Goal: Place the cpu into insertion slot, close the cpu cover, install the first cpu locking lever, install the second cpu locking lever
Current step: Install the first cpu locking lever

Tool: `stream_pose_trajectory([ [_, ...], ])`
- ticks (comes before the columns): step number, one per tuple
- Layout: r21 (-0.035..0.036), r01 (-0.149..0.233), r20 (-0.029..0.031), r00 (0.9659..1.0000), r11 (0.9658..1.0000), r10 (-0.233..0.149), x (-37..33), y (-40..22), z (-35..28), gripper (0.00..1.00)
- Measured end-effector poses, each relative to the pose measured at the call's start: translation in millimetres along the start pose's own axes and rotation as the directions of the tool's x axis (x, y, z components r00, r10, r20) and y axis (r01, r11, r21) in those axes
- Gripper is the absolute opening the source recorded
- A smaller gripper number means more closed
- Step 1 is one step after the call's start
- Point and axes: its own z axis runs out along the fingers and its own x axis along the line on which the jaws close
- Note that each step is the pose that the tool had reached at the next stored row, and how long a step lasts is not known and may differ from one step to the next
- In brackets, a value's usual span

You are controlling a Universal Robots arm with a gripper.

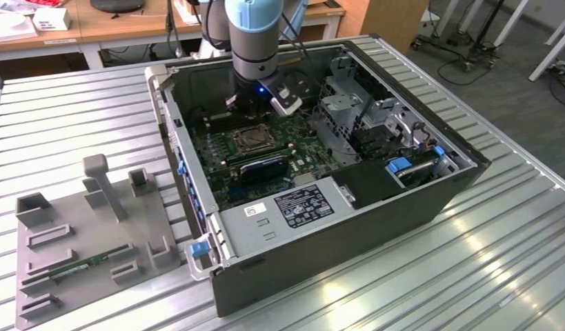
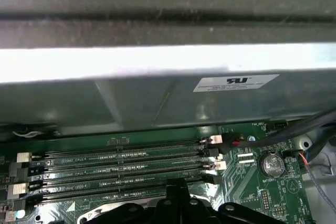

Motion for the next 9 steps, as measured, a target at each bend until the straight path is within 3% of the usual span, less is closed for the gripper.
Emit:
stream_pose_trajectory([
  [9,0.0004,0.000,-0.0001,1.0000,1.0000,0.000,0.1,-2.5,1.5,0.11],
])
